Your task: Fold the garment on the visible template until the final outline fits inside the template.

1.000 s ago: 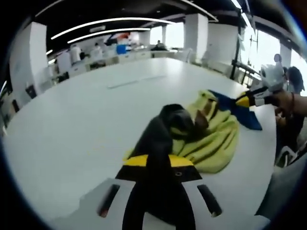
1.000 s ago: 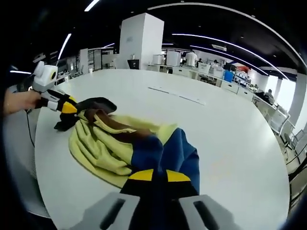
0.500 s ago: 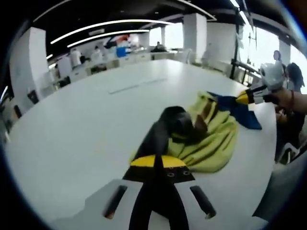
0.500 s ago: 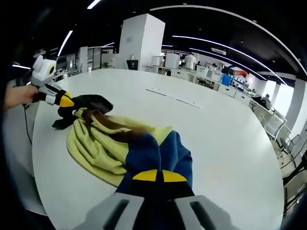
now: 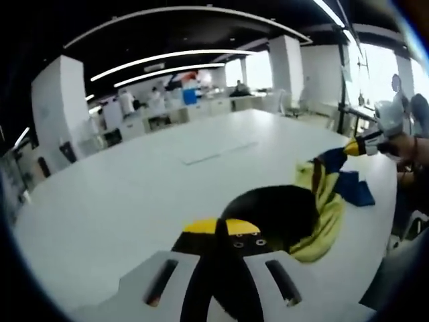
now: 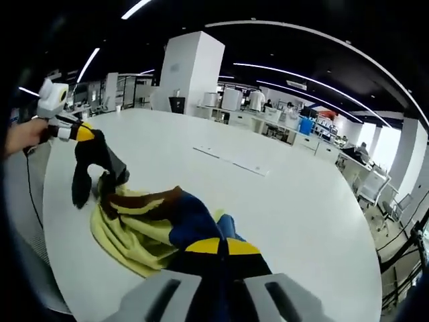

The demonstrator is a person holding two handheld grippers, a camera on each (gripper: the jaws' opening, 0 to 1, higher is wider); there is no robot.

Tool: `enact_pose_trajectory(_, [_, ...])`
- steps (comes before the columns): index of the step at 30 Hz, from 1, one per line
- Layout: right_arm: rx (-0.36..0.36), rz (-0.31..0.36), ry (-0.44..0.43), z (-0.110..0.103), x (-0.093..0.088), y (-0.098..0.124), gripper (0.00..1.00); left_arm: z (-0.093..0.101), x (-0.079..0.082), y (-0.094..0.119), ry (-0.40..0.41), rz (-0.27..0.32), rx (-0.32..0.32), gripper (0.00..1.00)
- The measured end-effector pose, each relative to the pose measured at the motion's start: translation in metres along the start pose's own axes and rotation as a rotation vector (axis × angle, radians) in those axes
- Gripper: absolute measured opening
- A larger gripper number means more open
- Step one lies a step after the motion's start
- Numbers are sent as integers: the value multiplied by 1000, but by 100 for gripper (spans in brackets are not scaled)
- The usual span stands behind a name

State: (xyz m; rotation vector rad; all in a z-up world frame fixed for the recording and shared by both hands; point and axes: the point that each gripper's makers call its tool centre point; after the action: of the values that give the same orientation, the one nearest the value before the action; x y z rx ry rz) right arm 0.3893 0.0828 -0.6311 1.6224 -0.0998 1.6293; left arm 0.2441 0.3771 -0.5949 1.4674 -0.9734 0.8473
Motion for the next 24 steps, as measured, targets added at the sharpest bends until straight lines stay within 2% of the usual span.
enact_pose_trajectory(4, [7, 24, 28, 4, 17, 1, 0, -12, 13, 4, -4, 31, 27, 0])
enact_pose_trajectory(10, [-2, 32, 75, 13, 32, -1, 0, -25, 23, 7, -4, 60, 61, 0])
enact_pose_trajectory(18, [-16, 62, 111, 30, 59, -8, 0, -46, 32, 5, 9, 85, 99, 0])
enact_pose_trajectory(24, [-14, 74, 123, 35, 70, -13, 0, -59, 35, 4, 19, 98, 133, 0])
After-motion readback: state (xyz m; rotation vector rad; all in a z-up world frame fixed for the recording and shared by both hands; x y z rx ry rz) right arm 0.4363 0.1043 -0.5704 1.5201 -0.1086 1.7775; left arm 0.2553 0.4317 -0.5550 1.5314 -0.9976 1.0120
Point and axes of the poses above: the point that each gripper's makers call its tool centre point, and the gripper's own axes: y roughly backward along the fingers, z roughly to its right, x roughly out of its top, and after that the axes turned 1 degree about z, right-handed
